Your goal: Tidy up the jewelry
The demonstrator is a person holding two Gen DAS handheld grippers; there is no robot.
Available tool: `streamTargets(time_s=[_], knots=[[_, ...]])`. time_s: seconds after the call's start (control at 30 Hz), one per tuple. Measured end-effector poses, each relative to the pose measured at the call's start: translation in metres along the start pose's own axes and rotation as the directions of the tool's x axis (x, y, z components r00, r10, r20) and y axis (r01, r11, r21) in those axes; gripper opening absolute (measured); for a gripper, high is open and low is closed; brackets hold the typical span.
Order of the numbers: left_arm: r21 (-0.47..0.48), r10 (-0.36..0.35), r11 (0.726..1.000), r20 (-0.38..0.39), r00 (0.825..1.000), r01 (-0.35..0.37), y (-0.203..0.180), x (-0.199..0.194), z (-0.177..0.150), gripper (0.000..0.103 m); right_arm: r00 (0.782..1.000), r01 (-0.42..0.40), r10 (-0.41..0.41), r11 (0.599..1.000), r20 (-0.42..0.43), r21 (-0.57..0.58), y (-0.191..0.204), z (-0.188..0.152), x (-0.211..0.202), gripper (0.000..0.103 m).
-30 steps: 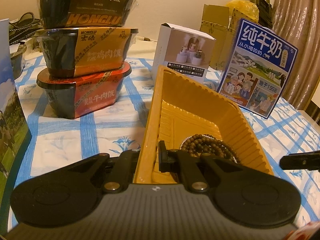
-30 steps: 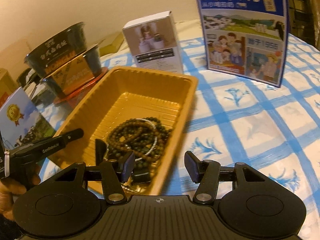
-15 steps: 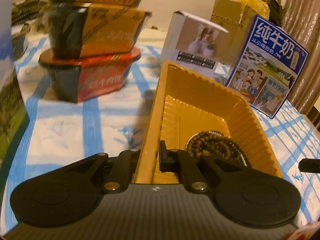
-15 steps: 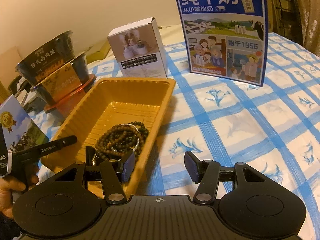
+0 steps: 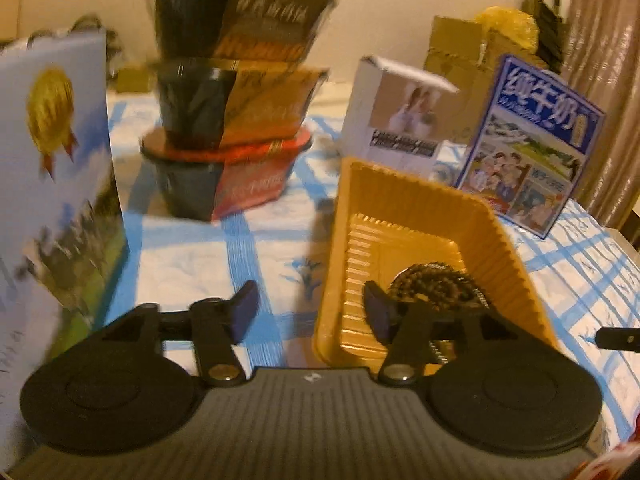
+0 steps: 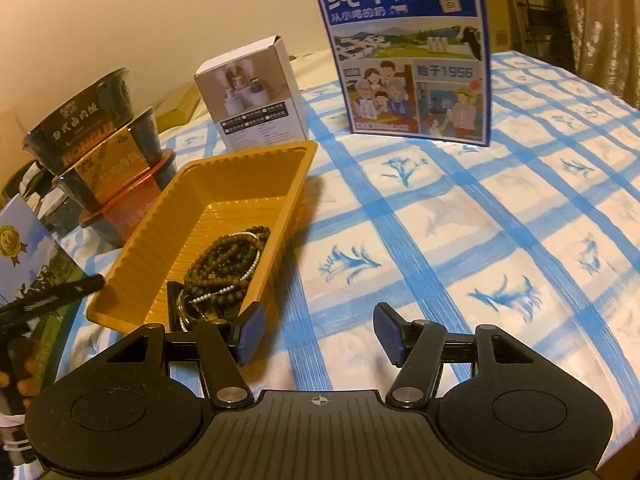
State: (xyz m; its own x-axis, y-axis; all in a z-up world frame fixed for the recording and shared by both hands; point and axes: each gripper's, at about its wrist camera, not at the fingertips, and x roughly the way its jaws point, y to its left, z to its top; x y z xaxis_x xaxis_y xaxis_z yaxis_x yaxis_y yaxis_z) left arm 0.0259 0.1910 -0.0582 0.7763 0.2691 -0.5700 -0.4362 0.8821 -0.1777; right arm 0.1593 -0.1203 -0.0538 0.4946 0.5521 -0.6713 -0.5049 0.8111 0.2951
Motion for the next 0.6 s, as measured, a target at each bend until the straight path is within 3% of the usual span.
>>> streamTargets(time_s=[0.1,0.17,0.33,0.6], knots=[[0.046,-0.007,0.999,0.033,0.999,0.005,-0.013,-0.025,0.005,0.070,1.000,0.031,-0.031,0.999,0.006,-0.018,0.006,-0.008,-0.012,0.061],[0.098,0.014,0.995,0.036,0.999,-0.018,-0.025,-0.038,0.008,0.081,0.999,0.045,-0.045,0.999,0.004,-0.025,0.010,-0.013,-0.020,0.062],[0.175,0.010,0.984,0.022,1.000,-0.014,-0.053,-0.067,0.003,0.093,0.999,0.043,-0.043,0.999,0.006,-0.024,0.018,-0.027,-0.043,0.062],[0.267,0.028,0.963,-0.004,1.000,-0.026,-0.090,-0.100,-0.022,0.095,0.999,0.040,-0.040,0.999,0.014,-0.012,0.025,-0.043,-0.073,0.063]])
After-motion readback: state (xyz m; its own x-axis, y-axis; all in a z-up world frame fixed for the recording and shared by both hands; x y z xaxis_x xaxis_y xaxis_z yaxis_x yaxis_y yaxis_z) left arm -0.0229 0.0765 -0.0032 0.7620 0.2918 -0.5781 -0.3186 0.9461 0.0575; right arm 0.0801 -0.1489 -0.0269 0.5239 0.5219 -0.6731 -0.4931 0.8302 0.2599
